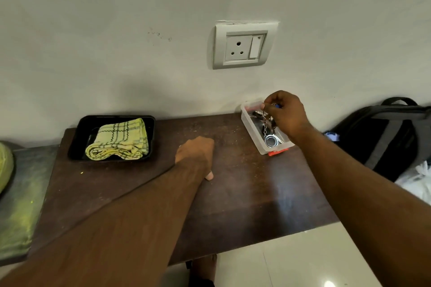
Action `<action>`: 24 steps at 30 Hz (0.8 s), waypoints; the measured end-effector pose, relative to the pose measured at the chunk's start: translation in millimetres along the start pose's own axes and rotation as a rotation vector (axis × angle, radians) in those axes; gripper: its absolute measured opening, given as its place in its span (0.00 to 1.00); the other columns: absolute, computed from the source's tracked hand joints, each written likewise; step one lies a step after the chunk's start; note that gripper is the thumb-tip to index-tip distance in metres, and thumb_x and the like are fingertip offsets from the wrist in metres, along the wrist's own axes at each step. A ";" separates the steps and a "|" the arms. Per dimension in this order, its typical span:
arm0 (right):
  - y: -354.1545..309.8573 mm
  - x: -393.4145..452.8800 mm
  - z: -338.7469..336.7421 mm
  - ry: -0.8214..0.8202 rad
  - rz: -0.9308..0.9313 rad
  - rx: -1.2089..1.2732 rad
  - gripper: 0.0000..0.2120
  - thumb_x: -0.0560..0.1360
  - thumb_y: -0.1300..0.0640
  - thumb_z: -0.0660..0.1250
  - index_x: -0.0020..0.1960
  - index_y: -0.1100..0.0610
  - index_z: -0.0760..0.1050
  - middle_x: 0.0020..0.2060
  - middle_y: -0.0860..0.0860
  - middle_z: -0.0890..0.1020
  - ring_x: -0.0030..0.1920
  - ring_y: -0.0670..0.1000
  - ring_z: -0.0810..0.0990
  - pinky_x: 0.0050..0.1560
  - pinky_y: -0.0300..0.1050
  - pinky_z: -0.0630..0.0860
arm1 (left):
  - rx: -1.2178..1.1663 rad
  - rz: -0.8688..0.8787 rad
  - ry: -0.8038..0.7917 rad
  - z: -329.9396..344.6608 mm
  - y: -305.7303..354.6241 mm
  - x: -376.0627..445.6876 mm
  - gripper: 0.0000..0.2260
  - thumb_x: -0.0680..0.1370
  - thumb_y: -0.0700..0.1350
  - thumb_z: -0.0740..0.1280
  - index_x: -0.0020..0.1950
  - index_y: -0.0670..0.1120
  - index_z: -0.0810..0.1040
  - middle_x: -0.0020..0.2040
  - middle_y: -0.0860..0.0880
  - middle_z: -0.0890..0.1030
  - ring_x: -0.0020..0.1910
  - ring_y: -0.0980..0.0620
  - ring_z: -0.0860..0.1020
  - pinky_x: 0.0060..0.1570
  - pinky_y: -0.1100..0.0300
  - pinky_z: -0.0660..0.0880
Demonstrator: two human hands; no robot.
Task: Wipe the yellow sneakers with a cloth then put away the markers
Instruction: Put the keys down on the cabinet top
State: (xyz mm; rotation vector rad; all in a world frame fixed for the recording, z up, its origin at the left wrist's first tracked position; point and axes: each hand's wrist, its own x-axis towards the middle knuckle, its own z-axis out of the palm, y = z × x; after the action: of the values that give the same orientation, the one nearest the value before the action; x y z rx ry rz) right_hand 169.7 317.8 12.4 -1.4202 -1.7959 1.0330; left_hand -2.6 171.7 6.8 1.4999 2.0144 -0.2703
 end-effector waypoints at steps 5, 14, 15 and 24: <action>10.9 12.6 6.5 -0.144 0.049 -0.259 0.09 0.75 0.52 0.70 0.46 0.59 0.79 0.38 0.51 0.82 0.37 0.49 0.81 0.35 0.43 0.79 | 0.003 -0.005 -0.016 0.7 -0.5 3.5 0.33 0.66 0.46 0.79 0.66 0.44 0.68 0.65 0.43 0.72 0.64 0.42 0.73 0.60 0.46 0.72; 28.7 -13.4 -23.4 -0.263 -0.258 -0.625 0.08 0.77 0.59 0.66 0.53 0.56 0.82 0.49 0.53 0.83 0.50 0.53 0.79 0.51 0.46 0.73 | -0.052 0.012 0.118 6.2 0.2 3.5 0.18 0.72 0.37 0.72 0.60 0.41 0.74 0.61 0.42 0.77 0.61 0.41 0.75 0.56 0.48 0.73; 32.8 -19.2 -23.2 -0.285 -0.277 -0.658 0.08 0.77 0.59 0.65 0.52 0.57 0.82 0.49 0.54 0.83 0.51 0.55 0.79 0.51 0.48 0.74 | -0.055 0.011 0.122 6.4 0.0 2.6 0.17 0.72 0.37 0.72 0.60 0.41 0.74 0.61 0.42 0.77 0.61 0.41 0.75 0.56 0.48 0.73; 47.2 -33.5 19.4 -0.014 -0.149 -0.680 0.12 0.79 0.55 0.58 0.51 0.57 0.80 0.43 0.56 0.81 0.42 0.56 0.77 0.40 0.43 0.67 | -0.056 0.013 0.092 12.7 -7.3 4.1 0.24 0.70 0.42 0.76 0.62 0.42 0.72 0.59 0.42 0.77 0.60 0.42 0.75 0.57 0.48 0.72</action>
State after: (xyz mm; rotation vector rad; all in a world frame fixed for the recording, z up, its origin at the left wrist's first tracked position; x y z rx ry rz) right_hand 184.2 286.8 -38.2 -1.6111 -2.3476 0.3533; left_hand -5.7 166.1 -7.0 1.5154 2.0656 -0.1399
